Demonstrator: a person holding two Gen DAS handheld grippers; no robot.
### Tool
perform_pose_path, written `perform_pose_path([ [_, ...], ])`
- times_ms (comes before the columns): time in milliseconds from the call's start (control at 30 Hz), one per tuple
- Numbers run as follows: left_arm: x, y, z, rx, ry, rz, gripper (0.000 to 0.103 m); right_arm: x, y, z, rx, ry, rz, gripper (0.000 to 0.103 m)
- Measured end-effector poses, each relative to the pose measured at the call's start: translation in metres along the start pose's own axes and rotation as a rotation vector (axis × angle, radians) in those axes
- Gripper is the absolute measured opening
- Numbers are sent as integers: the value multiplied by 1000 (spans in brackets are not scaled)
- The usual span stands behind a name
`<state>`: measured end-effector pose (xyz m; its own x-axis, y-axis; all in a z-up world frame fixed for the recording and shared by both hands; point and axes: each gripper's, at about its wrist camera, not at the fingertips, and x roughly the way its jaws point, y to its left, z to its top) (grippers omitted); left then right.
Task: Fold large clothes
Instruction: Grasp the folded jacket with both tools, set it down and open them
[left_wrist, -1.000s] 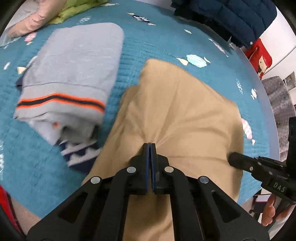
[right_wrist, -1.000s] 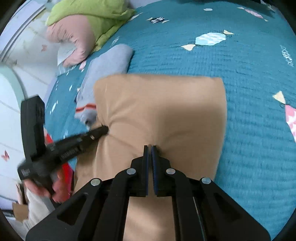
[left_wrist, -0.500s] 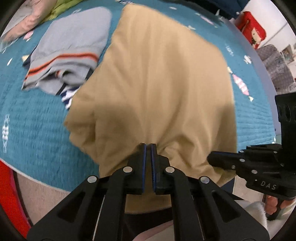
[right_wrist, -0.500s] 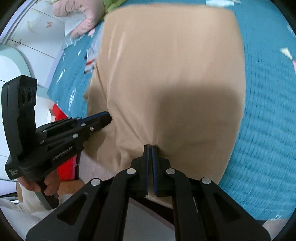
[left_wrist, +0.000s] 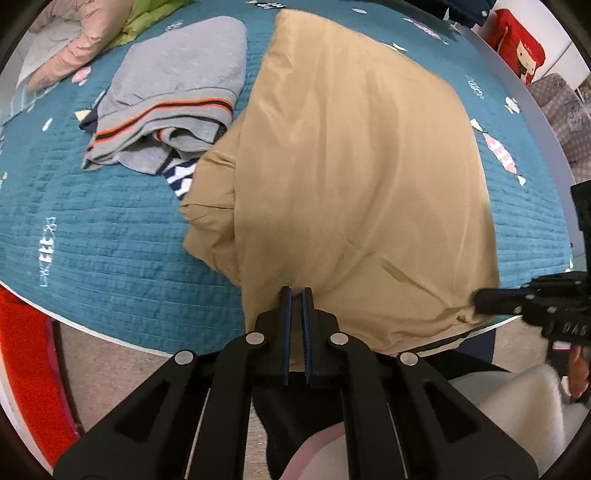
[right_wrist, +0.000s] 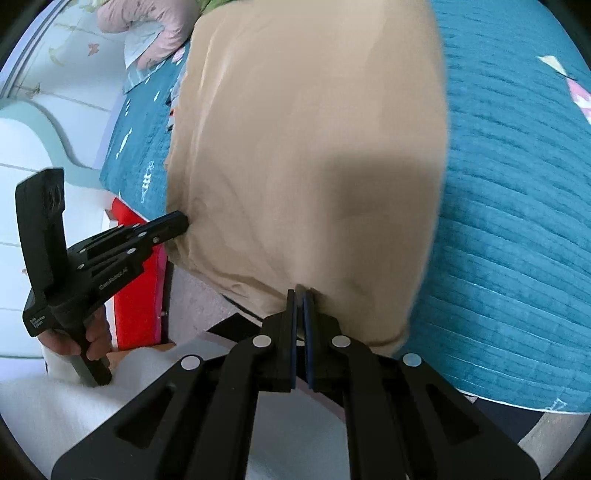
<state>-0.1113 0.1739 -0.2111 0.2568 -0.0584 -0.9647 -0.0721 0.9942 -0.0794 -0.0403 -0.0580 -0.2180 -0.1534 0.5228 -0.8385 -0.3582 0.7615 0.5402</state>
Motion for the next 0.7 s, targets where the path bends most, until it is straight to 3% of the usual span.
perform_pose_path([
  [100, -8, -3, 4, 36, -12, 11, 17, -13, -8, -1, 15, -23, -9, 6],
  [167, -13, -9, 9, 61, -34, 48, 31, -21, -14, 0, 35, -41, -9, 6],
  [267, -22, -14, 15, 105, -62, 96, 34, -32, -24, -1, 67, -71, -22, 8],
  [467, -37, -11, 29, 113, -113, 116, 44, -50, -46, 3, 133, -137, -65, 20],
  [567, -41, -9, 38, 111, -135, 127, 55, -60, -51, 4, 155, -186, -89, 45],
  [633, -43, -8, 44, 107, -144, 130, 63, -68, -55, 7, 174, -218, -110, 73],
  [700, -43, -7, 50, 104, -154, 129, 68, -74, -59, 10, 205, -249, -119, 87],
])
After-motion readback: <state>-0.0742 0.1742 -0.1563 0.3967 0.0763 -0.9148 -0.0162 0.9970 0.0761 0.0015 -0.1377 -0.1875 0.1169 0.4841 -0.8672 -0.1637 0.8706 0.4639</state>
